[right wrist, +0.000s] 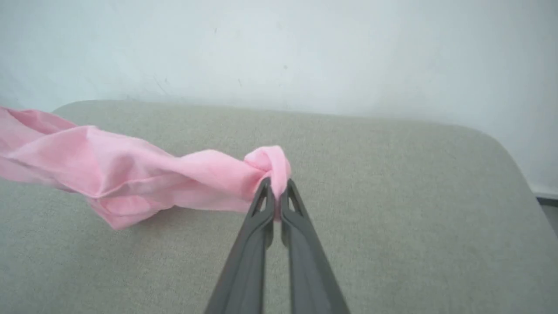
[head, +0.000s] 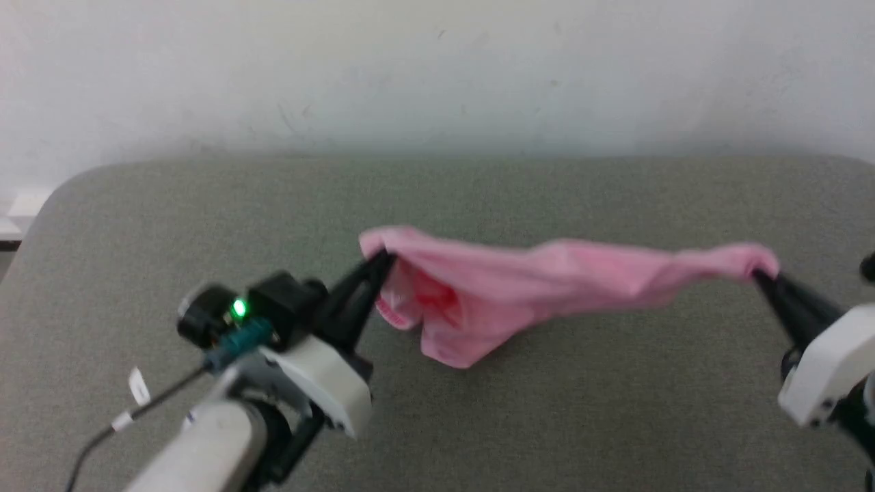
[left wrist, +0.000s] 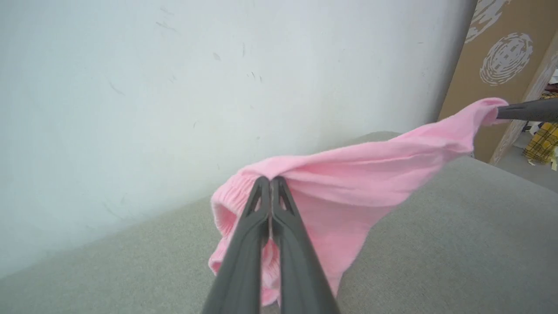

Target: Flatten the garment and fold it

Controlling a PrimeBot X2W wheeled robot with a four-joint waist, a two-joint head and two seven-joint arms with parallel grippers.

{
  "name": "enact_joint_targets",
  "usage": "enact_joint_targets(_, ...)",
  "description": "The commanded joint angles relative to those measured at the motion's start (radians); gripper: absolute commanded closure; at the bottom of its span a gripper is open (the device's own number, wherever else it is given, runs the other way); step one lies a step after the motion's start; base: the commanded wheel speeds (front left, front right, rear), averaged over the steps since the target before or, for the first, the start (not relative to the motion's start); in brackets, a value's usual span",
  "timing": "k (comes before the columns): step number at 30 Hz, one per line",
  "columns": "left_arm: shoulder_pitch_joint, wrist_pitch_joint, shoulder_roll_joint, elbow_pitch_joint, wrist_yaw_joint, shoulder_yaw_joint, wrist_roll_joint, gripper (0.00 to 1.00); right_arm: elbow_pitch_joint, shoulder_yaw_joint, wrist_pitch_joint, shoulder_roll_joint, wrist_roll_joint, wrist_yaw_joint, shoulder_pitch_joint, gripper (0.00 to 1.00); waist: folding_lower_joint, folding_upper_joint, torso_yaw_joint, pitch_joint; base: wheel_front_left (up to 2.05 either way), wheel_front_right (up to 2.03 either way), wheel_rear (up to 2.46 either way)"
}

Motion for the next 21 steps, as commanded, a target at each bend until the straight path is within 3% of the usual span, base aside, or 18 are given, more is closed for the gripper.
enact_joint_targets(1,-0.078,-0.006,0.01,-0.013,-0.016,0.031,-0.003,1.0,-0.022,-0.006,-0.019,-0.014,-0.023,0.005,-0.083,1.0,0.0,-0.0001,0.01,0.03,0.0,0.0,0.0)
enact_joint_targets(6,-0.304,0.018,0.003,0.049,-0.075,0.093,-0.044,1.0,-0.004,0.001,-0.056,-0.046,-0.053,0.005,-0.333,1.0,0.0,-0.0001,0.011,0.121,0.0,0.0,0.0)
enact_joint_targets(13,-0.656,0.014,-0.036,0.301,-0.125,0.149,-0.056,1.0,0.213,0.033,-0.151,-0.051,-0.073,0.005,-0.754,1.0,0.0,-0.0001,-0.015,0.273,0.0,0.0,0.0)
enact_joint_targets(14,-0.656,0.014,-0.036,0.301,-0.125,0.149,-0.056,1.0,0.213,0.033,-0.151,-0.051,-0.073,0.005,-0.754,1.0,0.0,-0.0001,-0.015,0.273,0.0,0.0,0.0)
enact_joint_targets(21,-0.947,-0.124,-0.09,0.605,-0.141,0.174,-0.018,1.0,0.472,0.078,-0.387,-0.035,-0.134,0.005,-1.089,1.0,0.0,-0.0001,-0.043,0.382,0.0,0.0,0.0)
